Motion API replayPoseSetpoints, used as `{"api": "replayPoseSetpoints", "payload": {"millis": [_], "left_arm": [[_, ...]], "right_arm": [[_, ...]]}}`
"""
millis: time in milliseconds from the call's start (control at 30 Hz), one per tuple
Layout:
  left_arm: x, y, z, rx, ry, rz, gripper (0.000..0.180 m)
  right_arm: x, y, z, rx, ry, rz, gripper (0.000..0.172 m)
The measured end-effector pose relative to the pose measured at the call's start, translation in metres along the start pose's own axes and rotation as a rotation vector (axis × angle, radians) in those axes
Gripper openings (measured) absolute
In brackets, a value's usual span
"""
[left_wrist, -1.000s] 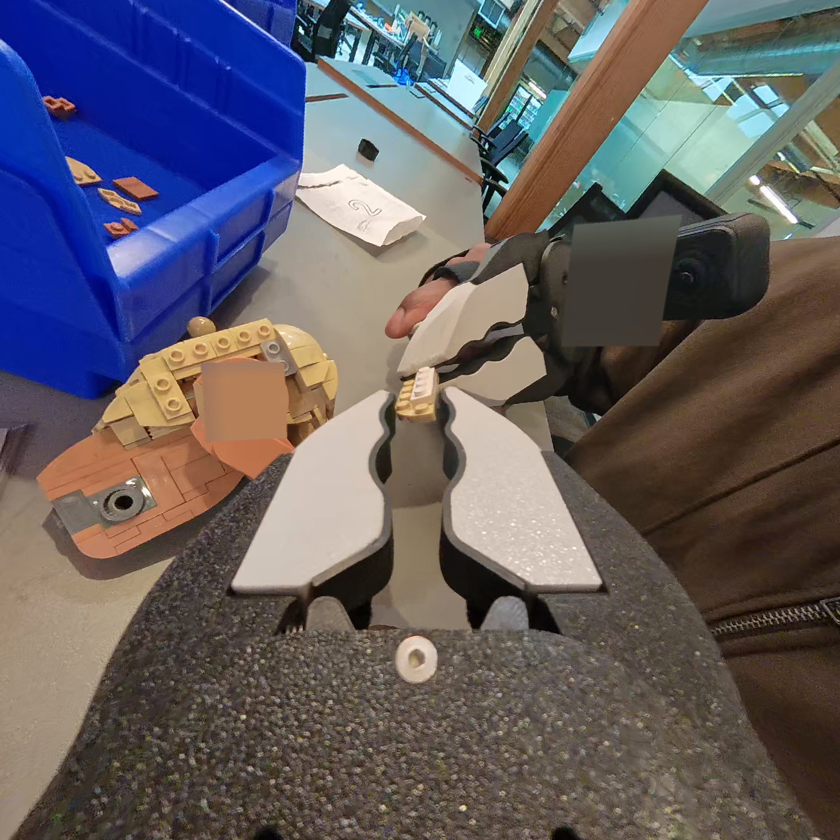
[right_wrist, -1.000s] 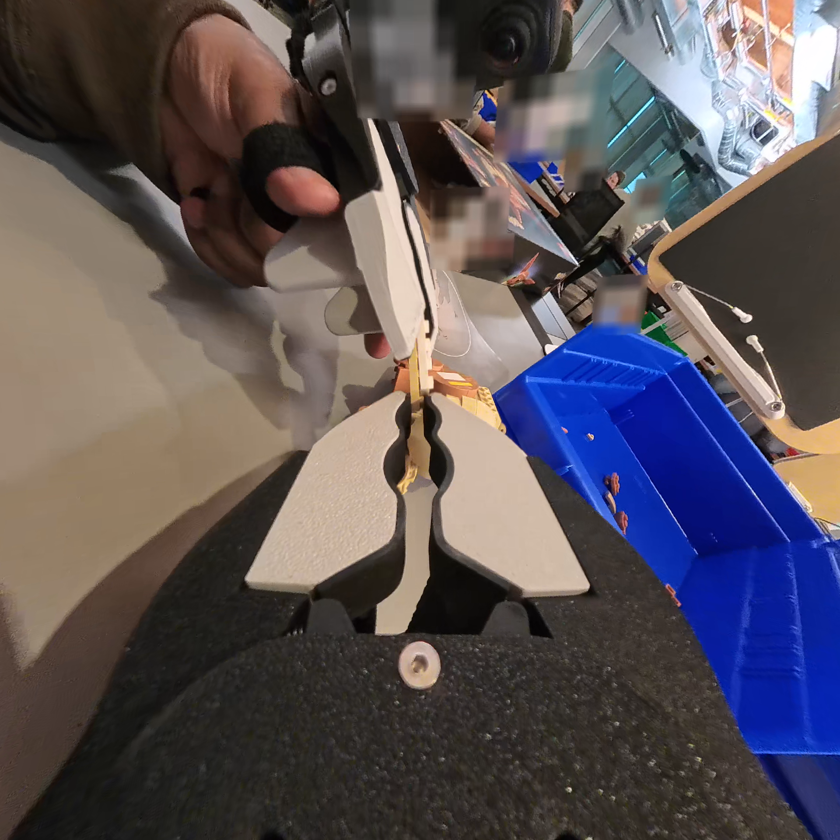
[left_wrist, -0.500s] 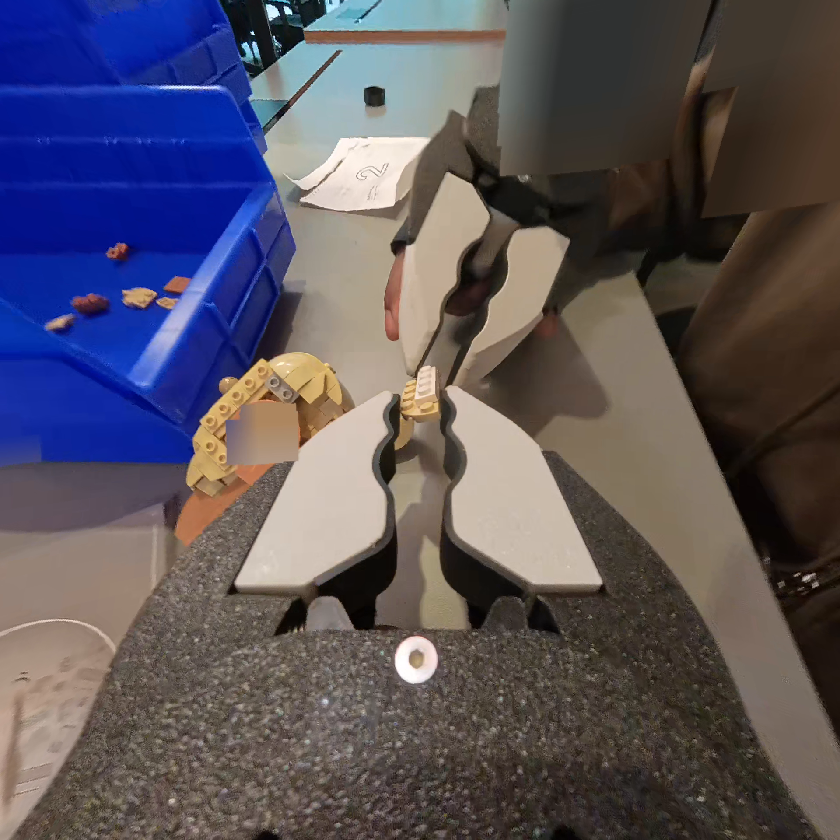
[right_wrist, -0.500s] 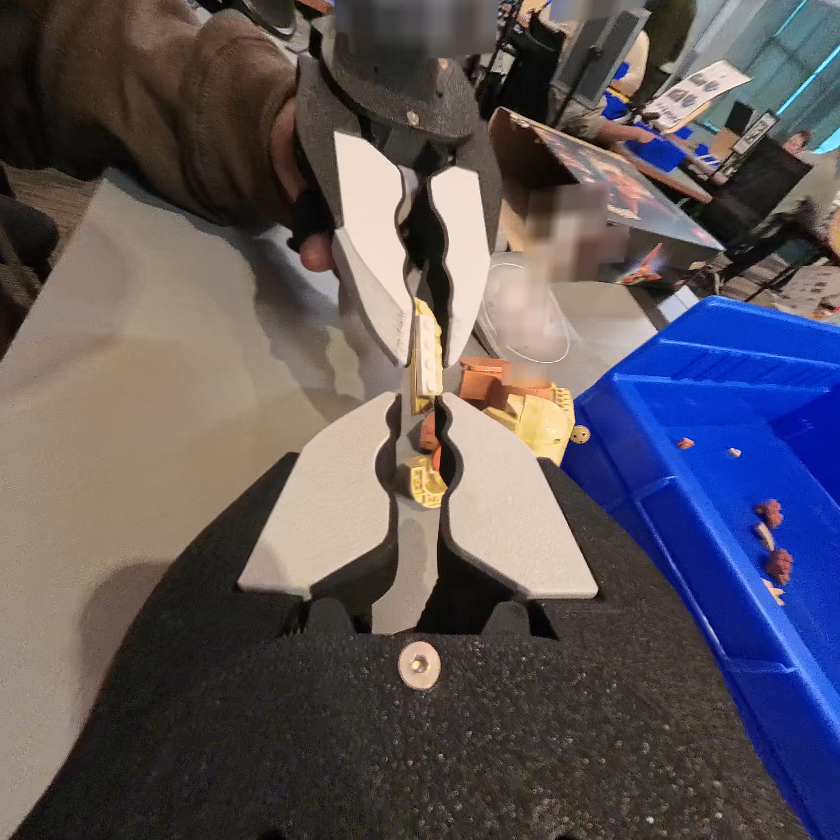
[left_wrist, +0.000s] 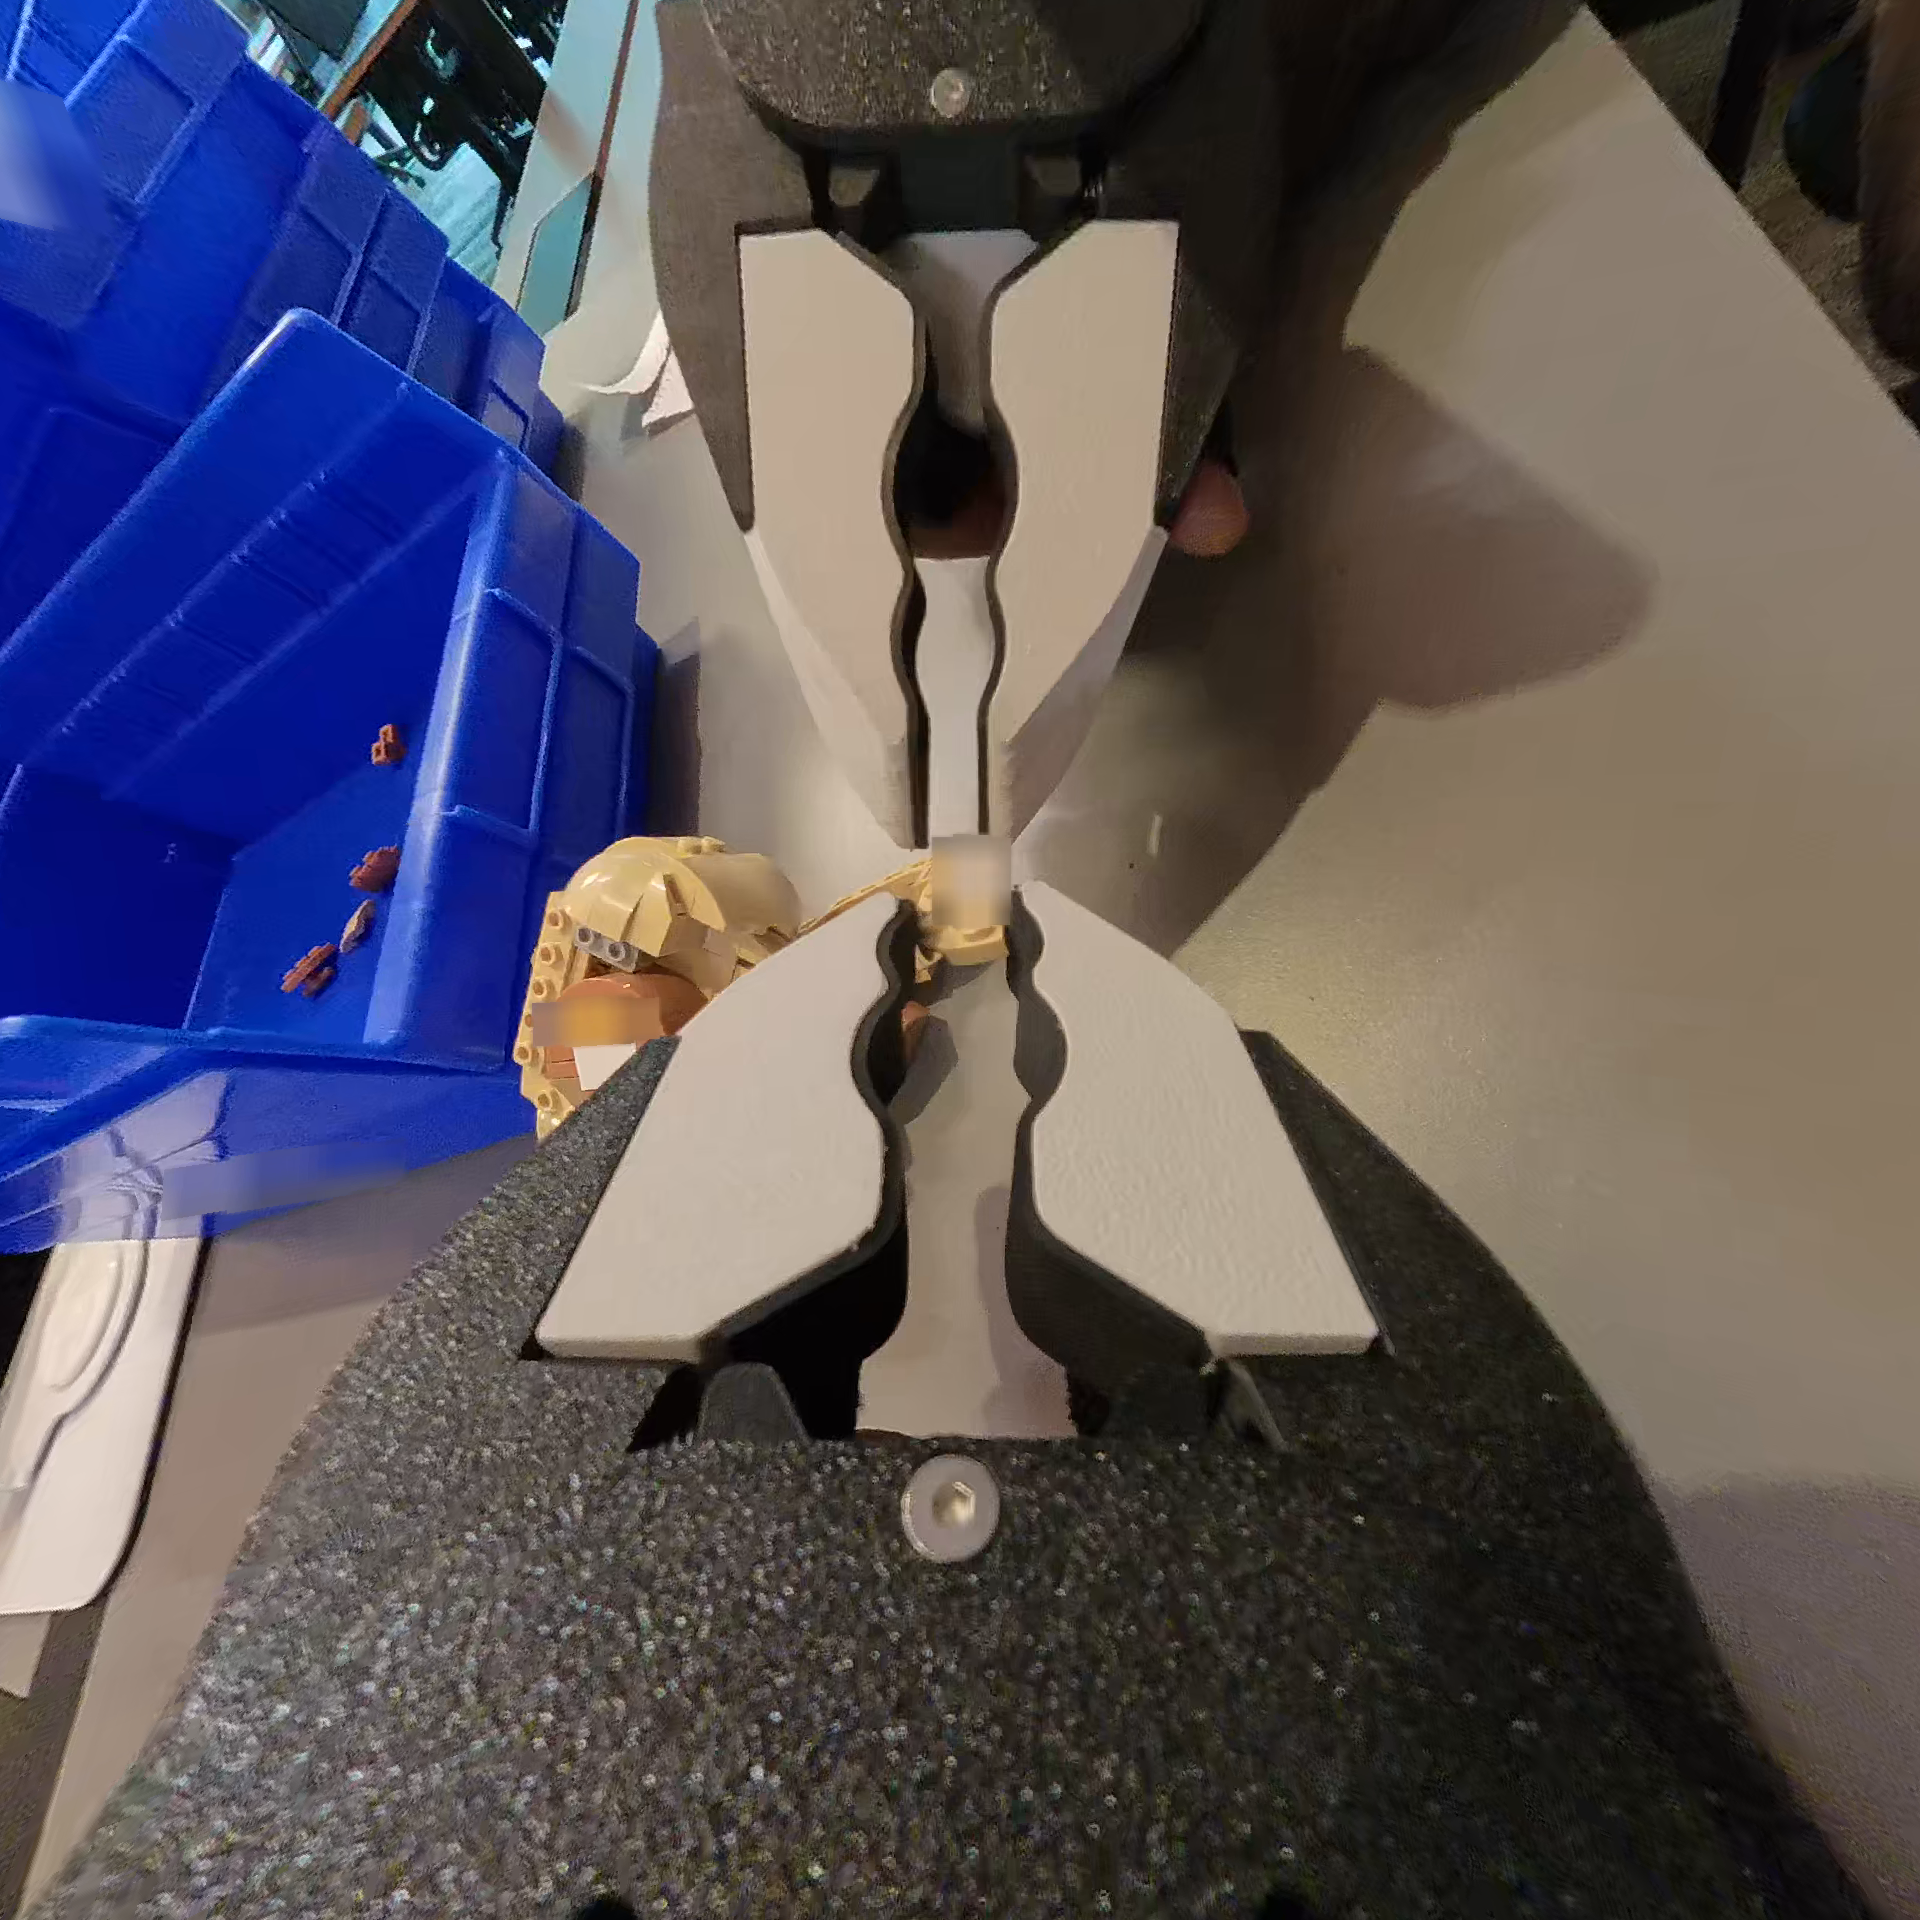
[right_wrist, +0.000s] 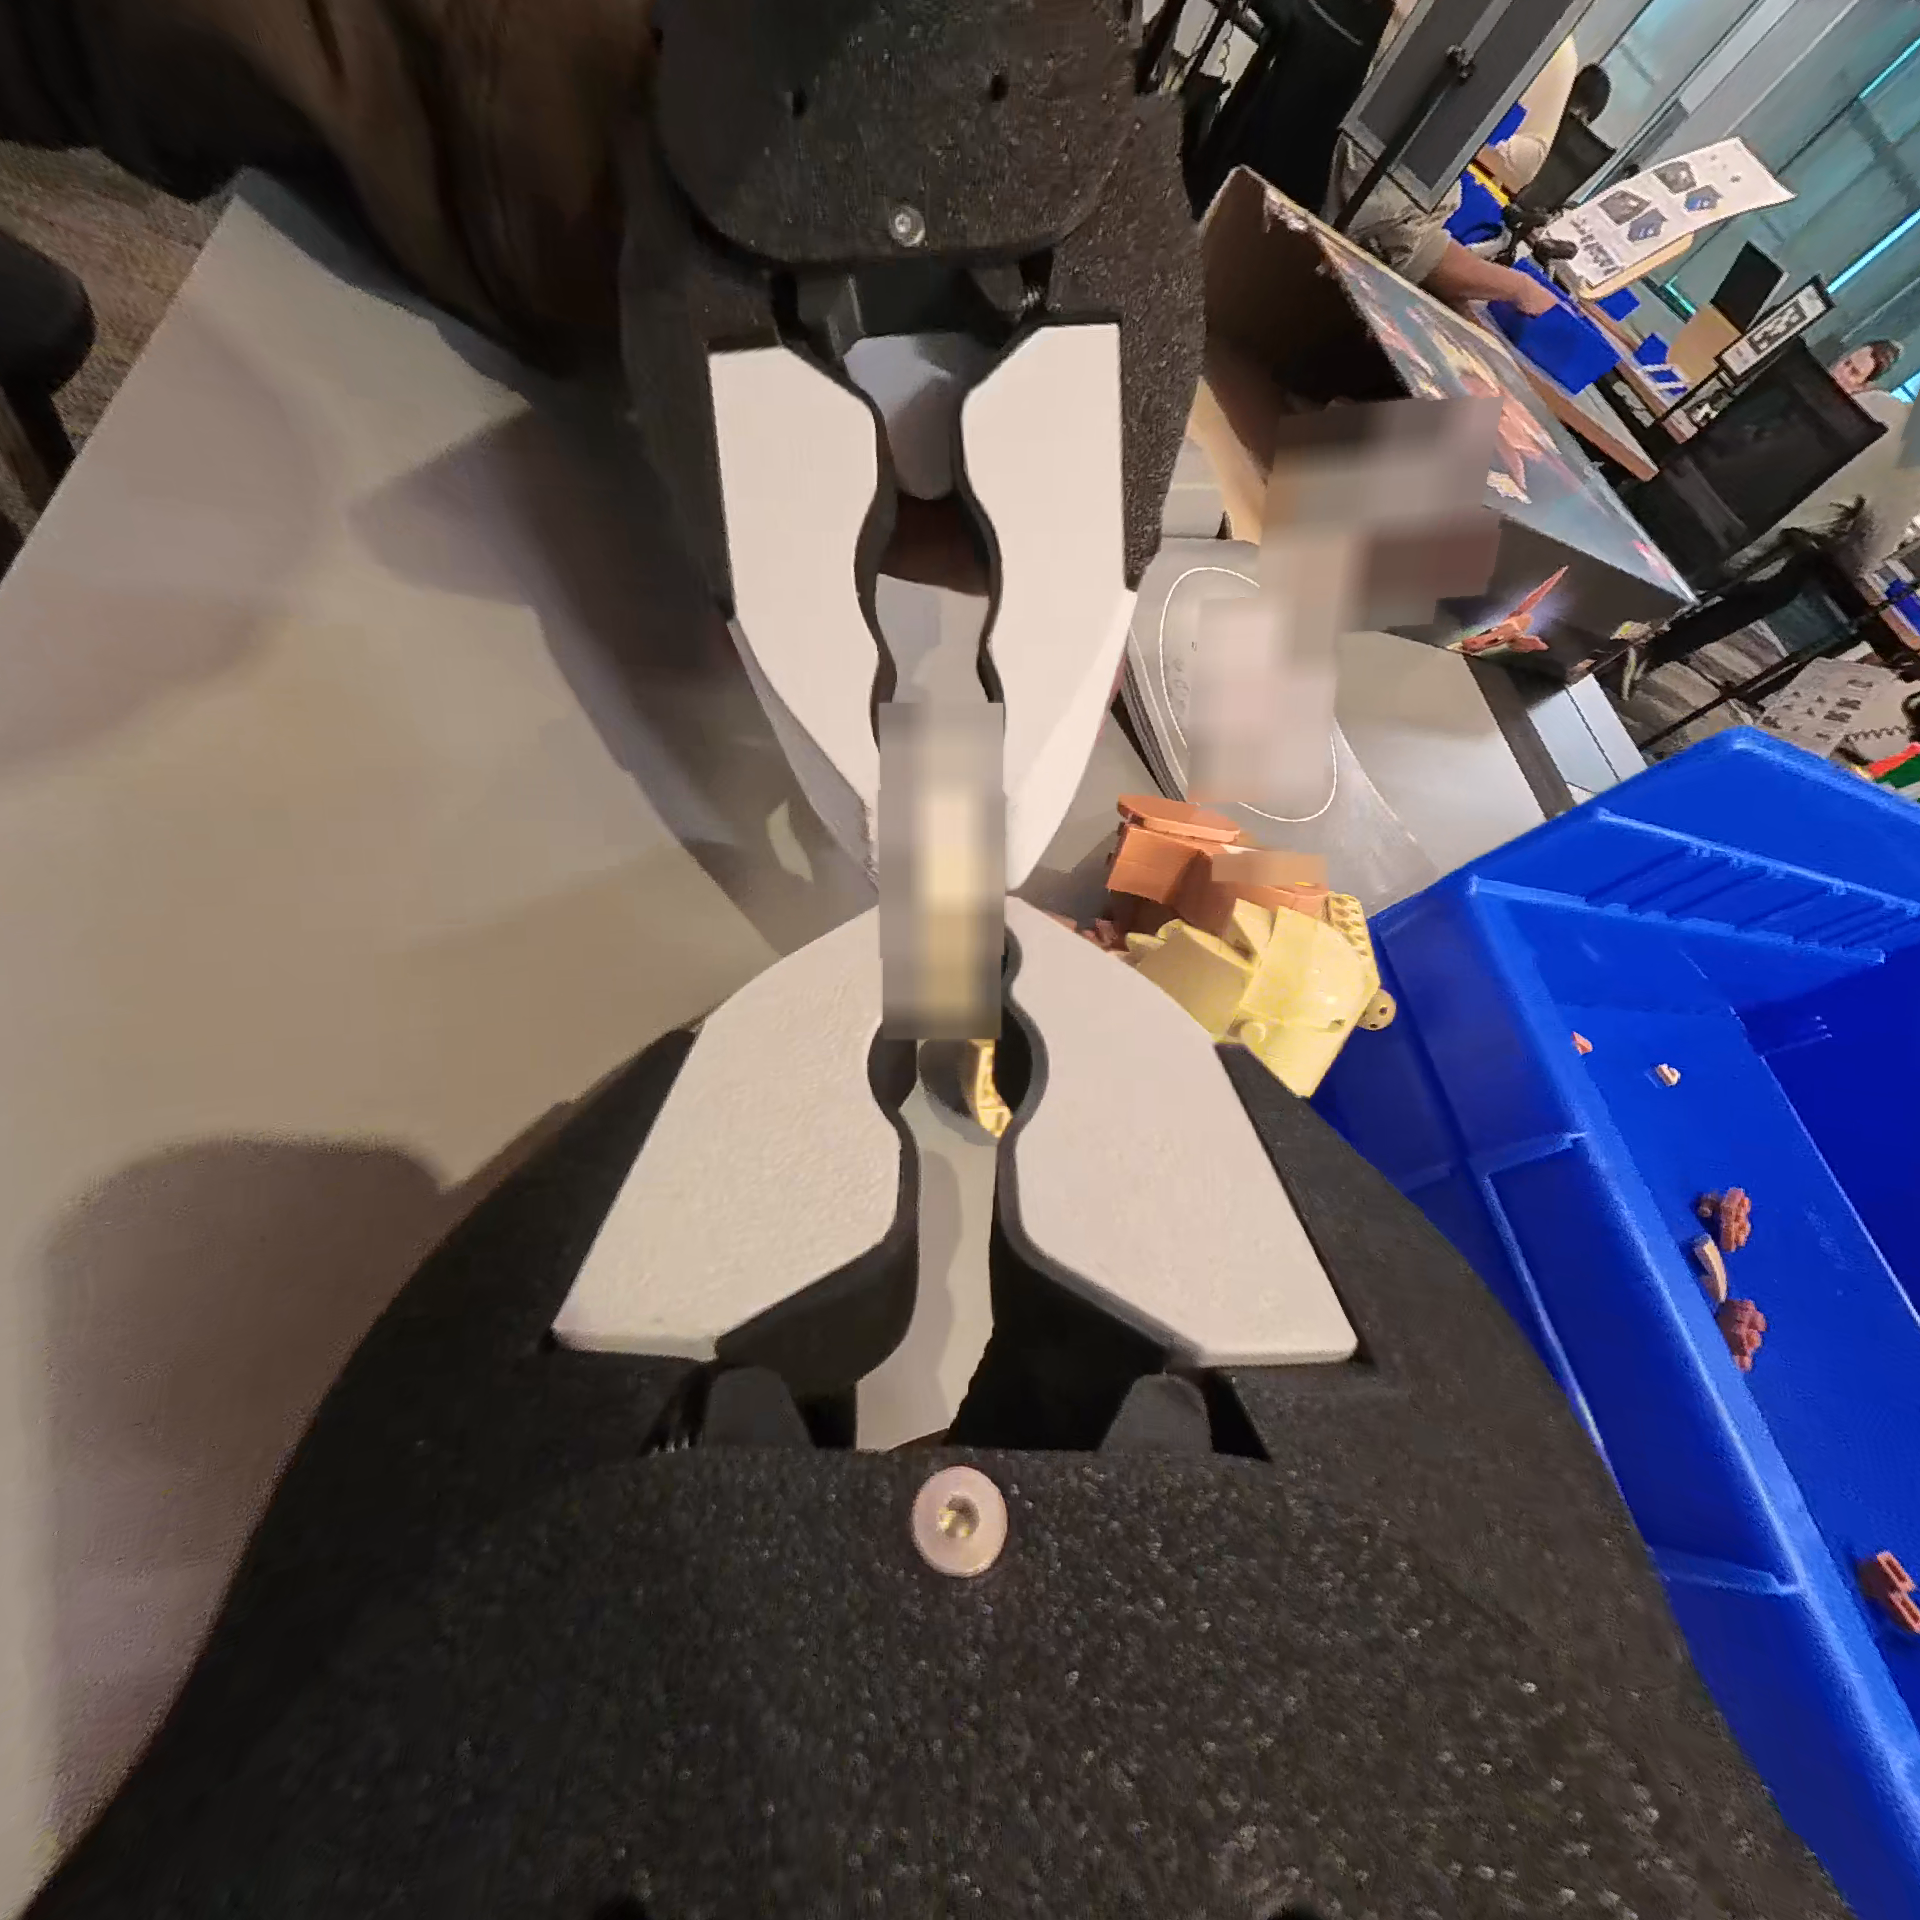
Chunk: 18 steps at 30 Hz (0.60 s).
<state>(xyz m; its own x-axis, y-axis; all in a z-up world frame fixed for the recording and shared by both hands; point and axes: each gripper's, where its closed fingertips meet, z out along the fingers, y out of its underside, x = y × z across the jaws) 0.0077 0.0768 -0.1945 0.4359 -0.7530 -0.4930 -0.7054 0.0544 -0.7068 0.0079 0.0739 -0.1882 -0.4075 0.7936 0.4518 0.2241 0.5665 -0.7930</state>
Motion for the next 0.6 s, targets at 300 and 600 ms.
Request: {"api": "replayPoseSetpoints", "payload": {"millis": [300,600], "left_arm": [[-0.0005,0.0,0.0012,-0.02,-0.041,0.087,0.017],[0.0008,-0.0028,0.0011,-0.029,-0.076,0.192,0.017]], "right_arm": [[-0.0042,0.0037,0.0025,-0.031,0.012,-0.087,0.008],[-0.0065,0.0039,0.0027,-0.033,-0.001,-0.094,0.009]]}}
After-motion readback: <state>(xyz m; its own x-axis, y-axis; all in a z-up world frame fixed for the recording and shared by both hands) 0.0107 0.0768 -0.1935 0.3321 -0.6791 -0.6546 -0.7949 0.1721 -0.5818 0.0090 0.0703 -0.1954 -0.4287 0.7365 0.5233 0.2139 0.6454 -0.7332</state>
